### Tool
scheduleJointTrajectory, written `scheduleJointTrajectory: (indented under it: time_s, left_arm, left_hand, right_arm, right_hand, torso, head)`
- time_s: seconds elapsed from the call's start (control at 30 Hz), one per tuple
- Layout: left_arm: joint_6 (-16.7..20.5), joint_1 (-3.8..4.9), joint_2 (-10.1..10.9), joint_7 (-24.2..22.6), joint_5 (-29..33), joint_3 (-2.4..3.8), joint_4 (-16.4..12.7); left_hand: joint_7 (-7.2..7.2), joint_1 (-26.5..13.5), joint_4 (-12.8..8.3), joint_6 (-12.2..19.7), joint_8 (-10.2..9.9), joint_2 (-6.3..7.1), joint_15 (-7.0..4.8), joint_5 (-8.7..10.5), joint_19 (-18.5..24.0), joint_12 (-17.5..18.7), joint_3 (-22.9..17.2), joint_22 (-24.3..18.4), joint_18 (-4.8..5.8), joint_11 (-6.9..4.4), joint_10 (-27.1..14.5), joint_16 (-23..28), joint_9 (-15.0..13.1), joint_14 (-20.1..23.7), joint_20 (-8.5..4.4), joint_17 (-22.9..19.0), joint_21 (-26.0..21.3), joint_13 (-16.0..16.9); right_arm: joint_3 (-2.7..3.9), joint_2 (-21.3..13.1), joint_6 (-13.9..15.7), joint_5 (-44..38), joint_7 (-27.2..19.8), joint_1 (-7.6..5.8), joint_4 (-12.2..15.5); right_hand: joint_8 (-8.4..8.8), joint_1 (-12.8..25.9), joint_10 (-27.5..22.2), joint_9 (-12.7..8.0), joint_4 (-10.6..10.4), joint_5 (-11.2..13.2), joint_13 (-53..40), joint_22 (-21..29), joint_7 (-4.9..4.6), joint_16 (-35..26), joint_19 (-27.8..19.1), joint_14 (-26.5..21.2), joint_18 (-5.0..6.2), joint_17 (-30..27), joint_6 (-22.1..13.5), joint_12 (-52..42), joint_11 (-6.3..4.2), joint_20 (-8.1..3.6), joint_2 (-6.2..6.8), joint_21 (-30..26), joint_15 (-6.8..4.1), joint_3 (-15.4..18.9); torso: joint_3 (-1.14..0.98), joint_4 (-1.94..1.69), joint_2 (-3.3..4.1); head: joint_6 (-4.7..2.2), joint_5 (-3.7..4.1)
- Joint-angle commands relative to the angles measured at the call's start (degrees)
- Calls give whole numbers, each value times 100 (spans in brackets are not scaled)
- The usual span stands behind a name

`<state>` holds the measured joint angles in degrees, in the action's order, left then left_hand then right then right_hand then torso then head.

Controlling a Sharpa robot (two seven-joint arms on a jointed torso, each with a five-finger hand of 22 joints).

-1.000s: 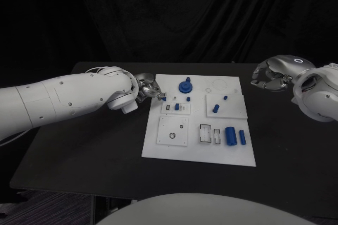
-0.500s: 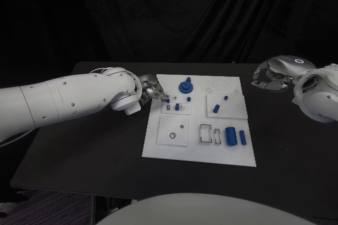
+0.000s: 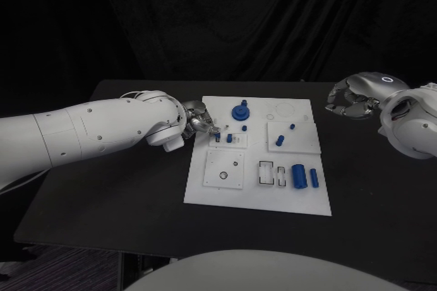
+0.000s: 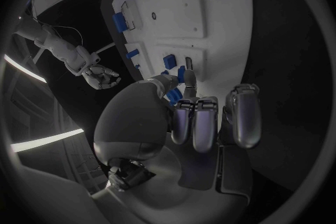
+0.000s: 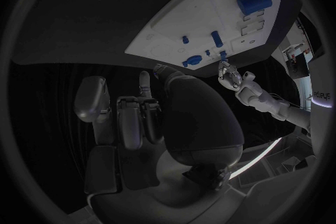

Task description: Assemble the parts on the task board

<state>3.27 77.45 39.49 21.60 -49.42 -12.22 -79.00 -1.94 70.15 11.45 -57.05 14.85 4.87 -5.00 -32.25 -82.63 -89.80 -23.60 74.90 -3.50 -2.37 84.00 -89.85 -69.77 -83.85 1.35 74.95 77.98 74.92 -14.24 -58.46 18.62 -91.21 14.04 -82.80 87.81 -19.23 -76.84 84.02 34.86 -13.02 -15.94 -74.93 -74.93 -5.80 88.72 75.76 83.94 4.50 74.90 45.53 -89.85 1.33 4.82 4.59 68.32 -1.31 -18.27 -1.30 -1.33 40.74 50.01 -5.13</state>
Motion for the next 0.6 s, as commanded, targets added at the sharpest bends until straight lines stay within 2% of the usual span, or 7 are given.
scheduleJointTrajectory:
  time_s: [0.03,0.6]
  left_arm:
    - [-94,-25,-5,6,44,4,-11]
    - [-143,-70,74,34,44,4,-96]
  left_hand:
    - [58,-28,-5,-27,-20,-2,-26,-30,38,-20,-35,821,12,-26,600,-15,4,-615,-14,1505,-23,1508]
    - [57,-33,-12,-22,-25,-8,-24,-47,42,-20,-51,819,10,-24,600,-15,6,-615,-13,1505,-30,1508]
  right_arm:
    - [4,-7,-23,-21,108,15,7]
    - [4,-3,-50,-21,113,20,6]
  right_hand:
    - [27,-49,525,-5,23,-31,-1466,-803,-2,-34,-49,451,67,1301,31,24,-11,-3,10,-34,-41,4]
    - [27,-49,525,-5,23,-31,-1466,-803,-2,-34,-49,451,67,1301,31,24,-11,-3,10,-34,-41,4]
  torso:
    - [-1,-5,2]
    - [0,-8,0]
  head:
    - [-1,9]
    - [-1,-1]
